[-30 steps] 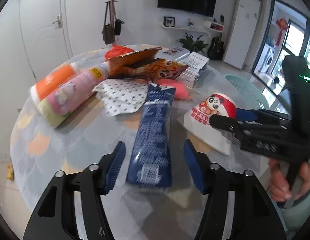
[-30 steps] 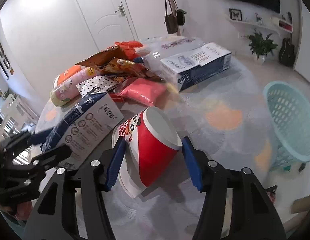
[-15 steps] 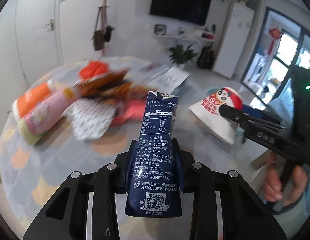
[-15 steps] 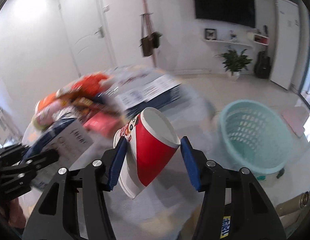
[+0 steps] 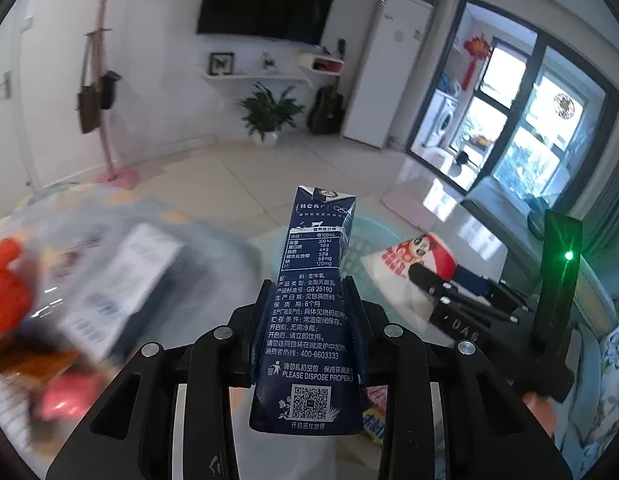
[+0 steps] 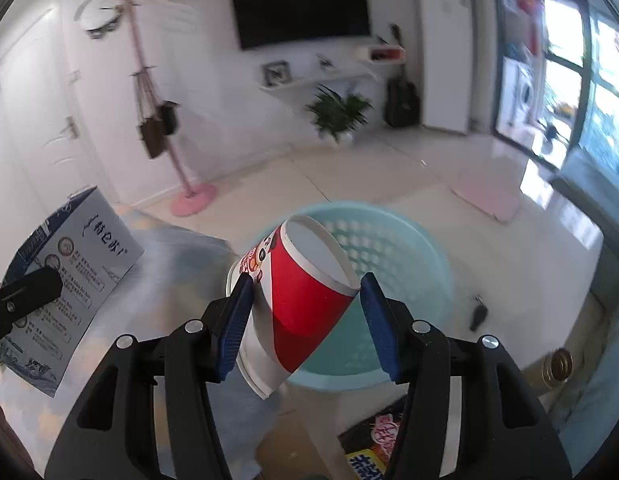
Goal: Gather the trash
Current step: 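Carry both items to the blue basket and open both tools to drop them, then grasp the pink drink bottle with the left tool while the right tool grasps the pink bag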
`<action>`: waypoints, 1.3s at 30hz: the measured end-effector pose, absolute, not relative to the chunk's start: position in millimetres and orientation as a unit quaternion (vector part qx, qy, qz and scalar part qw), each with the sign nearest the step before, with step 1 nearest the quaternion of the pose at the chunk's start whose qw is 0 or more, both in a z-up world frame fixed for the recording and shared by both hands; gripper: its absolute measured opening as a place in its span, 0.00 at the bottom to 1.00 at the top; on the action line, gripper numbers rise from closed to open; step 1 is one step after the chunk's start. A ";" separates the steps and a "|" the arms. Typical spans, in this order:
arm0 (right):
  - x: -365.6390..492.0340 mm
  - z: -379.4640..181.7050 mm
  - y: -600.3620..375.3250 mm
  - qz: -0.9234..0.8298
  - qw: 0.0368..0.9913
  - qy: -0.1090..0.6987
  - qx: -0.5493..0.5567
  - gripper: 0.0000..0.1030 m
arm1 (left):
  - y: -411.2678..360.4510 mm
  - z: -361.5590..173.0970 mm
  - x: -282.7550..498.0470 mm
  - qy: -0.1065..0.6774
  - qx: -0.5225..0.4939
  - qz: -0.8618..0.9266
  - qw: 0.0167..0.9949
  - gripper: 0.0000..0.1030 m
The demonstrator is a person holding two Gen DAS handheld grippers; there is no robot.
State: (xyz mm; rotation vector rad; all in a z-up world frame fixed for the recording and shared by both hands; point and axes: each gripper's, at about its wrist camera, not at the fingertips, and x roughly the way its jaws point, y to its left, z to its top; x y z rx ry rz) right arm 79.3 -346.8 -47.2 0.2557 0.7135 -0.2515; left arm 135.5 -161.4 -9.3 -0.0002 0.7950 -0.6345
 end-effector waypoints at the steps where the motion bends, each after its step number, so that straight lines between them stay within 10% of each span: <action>1: 83.8 -55.4 -354.8 -0.133 0.916 0.356 0.129 0.50 | -171.6 -16.2 140.3 0.387 0.000 -0.309 0.869 0.31; 9: 119.9 -105.2 -385.5 -0.168 0.883 0.406 0.162 0.54 | -213.3 -78.2 182.8 0.451 -0.019 -0.343 0.824 0.34; 12: 131.2 -116.9 -394.0 -0.172 0.877 0.416 0.168 0.54 | -211.7 -87.9 186.0 0.442 -0.029 -0.343 0.828 0.57; 39: 81.0 -17.4 -278.0 -0.032 0.943 0.314 0.101 0.54 | -45.1 10.9 98.1 0.314 -0.100 -0.247 0.911 0.57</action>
